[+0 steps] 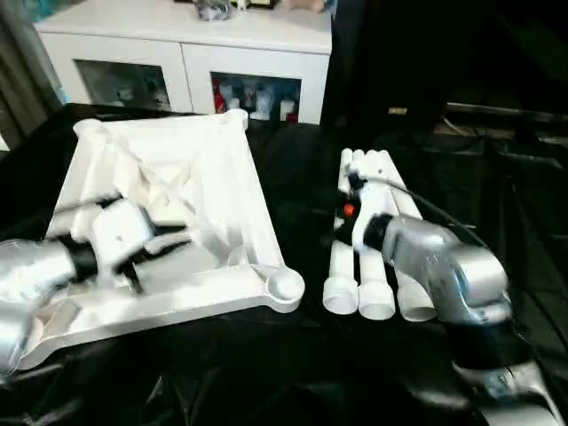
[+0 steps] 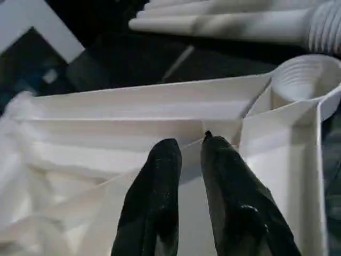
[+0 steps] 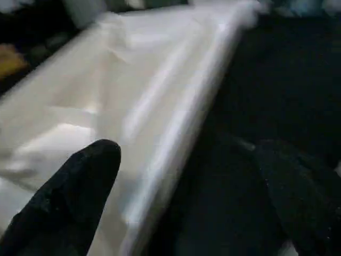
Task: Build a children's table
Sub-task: Move to table
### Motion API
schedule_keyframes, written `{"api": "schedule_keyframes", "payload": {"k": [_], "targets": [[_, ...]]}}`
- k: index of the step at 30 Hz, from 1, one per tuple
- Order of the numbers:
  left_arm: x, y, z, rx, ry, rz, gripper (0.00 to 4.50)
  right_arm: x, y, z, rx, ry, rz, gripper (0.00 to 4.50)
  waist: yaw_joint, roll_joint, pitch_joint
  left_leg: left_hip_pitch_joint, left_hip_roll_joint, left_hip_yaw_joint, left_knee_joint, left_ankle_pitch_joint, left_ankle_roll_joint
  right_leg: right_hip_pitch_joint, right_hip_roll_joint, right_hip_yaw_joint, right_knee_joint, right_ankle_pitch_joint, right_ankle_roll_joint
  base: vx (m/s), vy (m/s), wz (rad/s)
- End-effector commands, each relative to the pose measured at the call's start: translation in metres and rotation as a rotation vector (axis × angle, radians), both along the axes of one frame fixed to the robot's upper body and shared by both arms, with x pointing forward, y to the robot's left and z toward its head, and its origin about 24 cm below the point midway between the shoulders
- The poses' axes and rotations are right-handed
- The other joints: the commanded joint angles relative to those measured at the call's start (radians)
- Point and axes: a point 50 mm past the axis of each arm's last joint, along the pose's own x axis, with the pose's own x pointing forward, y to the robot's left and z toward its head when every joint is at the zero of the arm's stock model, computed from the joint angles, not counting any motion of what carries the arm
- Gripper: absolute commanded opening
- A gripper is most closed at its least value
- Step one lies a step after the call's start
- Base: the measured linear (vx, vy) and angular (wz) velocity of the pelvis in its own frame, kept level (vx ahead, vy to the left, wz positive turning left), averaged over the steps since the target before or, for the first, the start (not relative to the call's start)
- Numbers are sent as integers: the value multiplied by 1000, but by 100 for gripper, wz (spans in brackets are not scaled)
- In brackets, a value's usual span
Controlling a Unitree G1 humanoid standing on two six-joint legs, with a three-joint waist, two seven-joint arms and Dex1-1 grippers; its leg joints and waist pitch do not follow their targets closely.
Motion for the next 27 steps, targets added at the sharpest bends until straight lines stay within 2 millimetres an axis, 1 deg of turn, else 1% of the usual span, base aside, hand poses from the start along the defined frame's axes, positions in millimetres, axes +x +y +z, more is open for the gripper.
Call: {"api": "schedule_keyframes", "payload": {"k": [1,2,3,4,6,7,8,9,10,11,12,13,14,15,16,17,18,19,20,21,22,23,24,25,26,27], "targets": [[0,-16,8,-42,-23,0,94,8,-6,2,-27,51,-121,450,1,12,-61,6,53,-17,-98,-73,-55,44,-77,51,-47,-144,-208,0,0,0],[-1,-21,11,-64,-20,-1,94,9,-7,2,-33,72,-154,450,-1,6,-62,6,55,-15,-98,-51,-57,45,-78,53,-42,-124,-213,0,0,0],[-2,-26,13,-83,-14,-7,94,9,-8,2,-41,90,-179,450,1,3,-61,7,55,-15,-98,-45,-57,45,-77,52,-45,-121,-213,0,0,0],[-4,-33,17,-119,0,-32,94,9,-10,2,-65,121,-206,450,1,3,-61,8,51,-11,-98,-47,-60,44,-74,52,-44,-115,-213,0,0,0],[-6,-37,20,-145,11,-51,94,8,-10,2,-104,141,-219,450,2,0,-57,7,49,-10,-101,-62,-66,43,-70,51,-47,-123,-202,0,0,0],[-9,-41,21,-165,36,-63,94,6,-11,1,-141,152,-232,450,2,1,-55,7,48,-11,-102,-84,-71,44,-69,52,-50,-142,-188,0,0,0],[-10,-41,21,-163,39,-66,94,5,-11,1,-144,157,-231,450,3,-3,-57,6,47,-11,-102,-86,-71,46,-69,52,-50,-149,-181,0,0,0],[-10,-42,20,-160,48,-73,94,4,-10,0,-150,169,-228,450,5,-10,-56,3,48,-12,-102,-85,-66,48,-72,54,-51,-164,-174,0,0,0],[-12,-45,20,-148,60,-84,94,2,-9,-1,-155,193,-220,450,5,-9,-55,3,47,-12,-103,-87,-66,47,-72,54,-54,-177,-169,0,0,0],[-13,-45,19,-139,64,-88,94,1,-8,-2,-158,208,-216,450,7,-14,-54,3,49,-14,-104,-90,-65,47,-72,54,-55,-206,-157,0,0,0],[-14,-47,19,-130,67,-91,94,0,-7,-3,-160,224,-211,450,7,-15,-51,3,49,-14,-105,-96,-66,45,-72,54,-57,-221,-151,0,0,0],[-17,-50,20,-129,87,-95,94,-3,-5,-8,-211,253,-213,450,7,-11,-49,6,51,-15,-106,-112,-75,40,-72,54,-59,-253,-140,0,0,0],[-17,-50,20,-129,87,-95,94,-3,-5,-8,-211,253,-213,450,6,-12,-49,7,50,-14,-105,-115,-78,39,-71,54,-59,-256,-138,0,0,0],[-21,-52,19,-124,108,-102,94,-4,-4,-11,-231,269,-225,450,5,-15,-47,5,51,-14,-106,-118,-81,38,-72,54,-60,-264,-134,0,0,0],[-21,-52,19,-123,109,-102,94,-4,-4,-11,-231,269,-225,450,6,-14,-47,3,51,-15,-106,-118,-82,39,-73,55,-60,-268,-132,0,0,0],[-25,-51,17,-108,126,-107,94,-5,-2,-12,-226,276,-230,450,6,-15,-48,4,50,-15,-105,-121,-83,37,-72,55,-60,-275,-125,0,0,0],[-26,-51,16,-104,131,-107,94,-6,0,-12,-215,281,-226,450,4,-16,-47,2,49,-16,-106,-122,-84,38,-71,55,-59,-280,-122,0,0,0],[-26,-51,16,-104,131,-107,94,-6,0,-12,-215,281,-226,450,5,-14,-48,5,49,-15,-105,-124,-86,35,-70,55,-60,-282,-120,0,0,0],[-27,-51,15,-103,136,-106,94,-7,2,-12,-211,291,-219,450,4,-15,-51,4,48,-14,-104,-106,-86,36,-68,55,-56,-245,-123,0,0,0],[-28,-52,14,-102,142,-105,94,-8,3,-14,-219,309,-214,450,3,-20,-50,2,48,-12,-104,-96,-85,36,-66,55,-55,-224,-125,0,0,0],[-28,-54,14,-102,146,-107,94,-9,3,-16,-234,322,-213,450,5,-19,-49,3,48,-13,-104,-104,-86,36,-67,55,-55,-235,-125,0,0,0],[-29,-55,14,-102,150,-108,94,-9,3,-17,-251,332,-214,450,4,-22,-50,3,49,-12,-104,-105,-88,37,-67,55,-55,-239,-124,0,0,0],[-29,-56,14,-100,151,-109,94,-9,2,-19,-267,343,-215,450,6,-21,-48,3,49,-14,-105,-109,-93,36,-68,55,-56,-250,-121,0,0,0],[-29,-56,14,-89,155,-107,94,-8,2,-19,-283,344,-215,450,5,-23,-49,2,49,-13,-105,-108,-95,37,-68,55,-56,-253,-118,0,0,0],[-29,-56,14,-85,157,-106,94,-8,2,-20,-288,344,-216,450,6,-21,-48,4,50,-14,-106,-117,-100,35,-68,54,-56,-265,-113,0,0,0],[-30,-55,13,-74,168,-107,94,-7,2,-20,-294,343,-222,450,6,-21,-49,5,49,-14,-105,-121,-102,34,-68,55,-56,-265,-109,0,0,0]]}}
